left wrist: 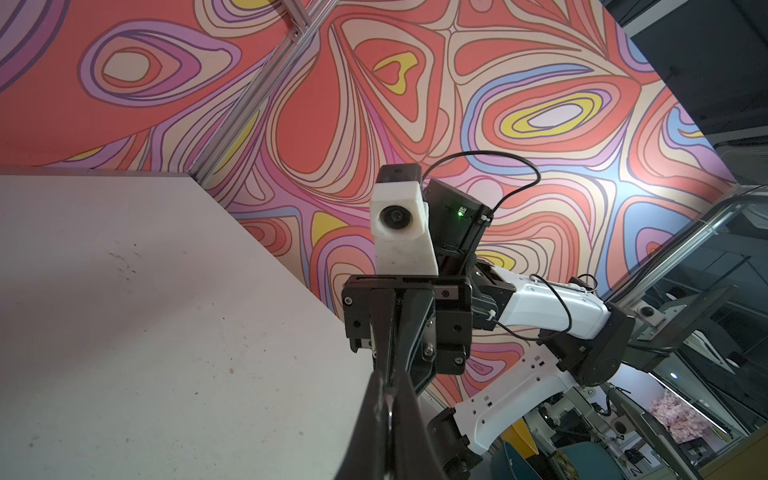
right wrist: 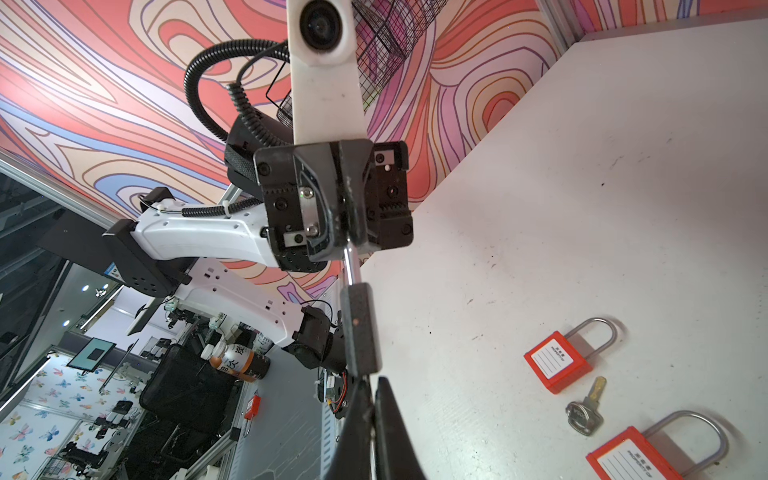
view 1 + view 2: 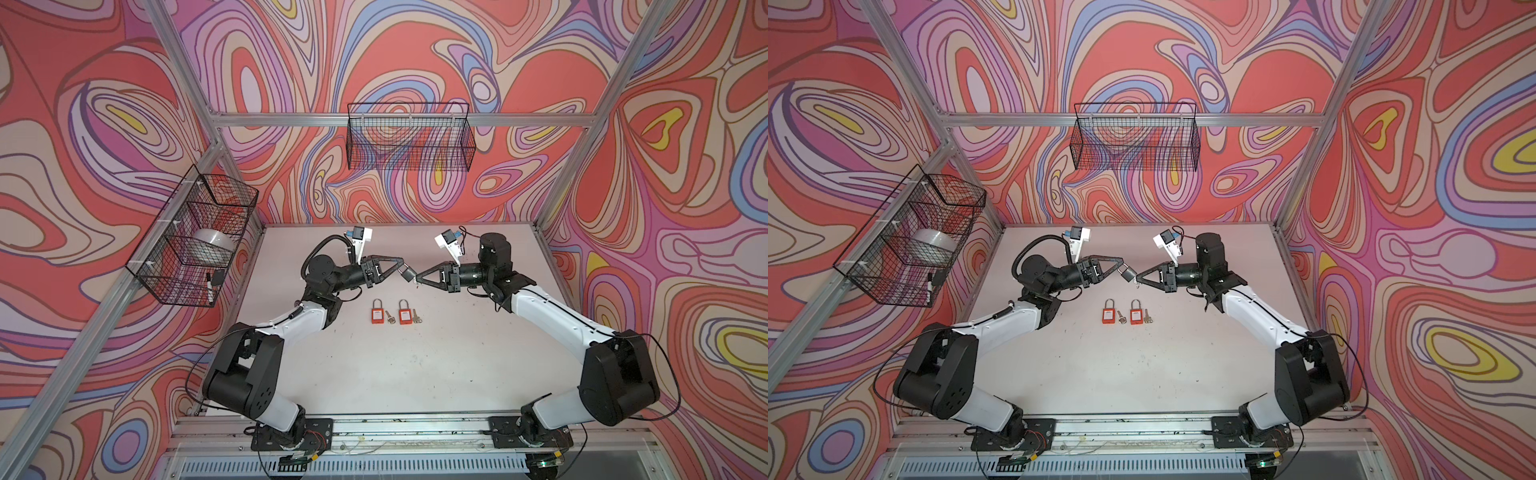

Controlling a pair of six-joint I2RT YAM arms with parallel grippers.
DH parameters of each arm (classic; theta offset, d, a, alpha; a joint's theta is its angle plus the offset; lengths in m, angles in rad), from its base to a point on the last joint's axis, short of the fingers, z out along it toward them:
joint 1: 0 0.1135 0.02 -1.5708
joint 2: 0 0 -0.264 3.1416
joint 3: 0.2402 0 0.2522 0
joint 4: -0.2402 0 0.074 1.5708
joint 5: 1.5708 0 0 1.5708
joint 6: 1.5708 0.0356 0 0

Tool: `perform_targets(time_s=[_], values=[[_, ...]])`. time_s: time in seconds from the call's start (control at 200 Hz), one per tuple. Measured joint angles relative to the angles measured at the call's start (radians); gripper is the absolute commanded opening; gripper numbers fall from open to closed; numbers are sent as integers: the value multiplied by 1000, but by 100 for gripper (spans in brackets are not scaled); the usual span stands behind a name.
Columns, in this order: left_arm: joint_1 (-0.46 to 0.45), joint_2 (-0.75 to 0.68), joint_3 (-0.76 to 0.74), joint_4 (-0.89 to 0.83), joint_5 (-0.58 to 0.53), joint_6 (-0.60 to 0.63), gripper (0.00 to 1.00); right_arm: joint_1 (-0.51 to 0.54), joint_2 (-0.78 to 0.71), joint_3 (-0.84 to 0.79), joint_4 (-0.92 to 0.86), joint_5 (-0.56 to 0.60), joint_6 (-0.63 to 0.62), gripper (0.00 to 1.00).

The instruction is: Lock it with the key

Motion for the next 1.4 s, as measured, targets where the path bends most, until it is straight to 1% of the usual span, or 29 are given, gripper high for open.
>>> perform_targets(time_s=[0.391, 0.546, 0.811, 0.926, 1.067, 1.167, 1.292, 1.397], values=[[1, 39, -14, 55, -8, -38, 0, 1, -2, 0, -75, 35, -43, 0], [18, 40, -14, 75, -17, -46, 0, -3, -7, -2, -108, 39, -53, 0], [34, 40, -14, 95, -27, -47, 0, -37, -23, -24, -180, 64, -68, 0], [34, 40, -14, 72, -26, -11, 0, -69, -59, -53, -209, 96, -74, 0], [32, 40, -13, -74, -24, 105, 0, -94, -111, -84, -251, 180, -79, 0], [21, 40, 19, -290, -25, 253, 0, -98, -153, -115, -287, 270, -78, 0], [-36, 62, 154, -636, -36, 496, 0, -99, -196, -167, -326, 377, -48, 0], [-87, 120, 274, -818, -38, 639, 0, -99, -218, -228, -350, 442, -5, 0]])
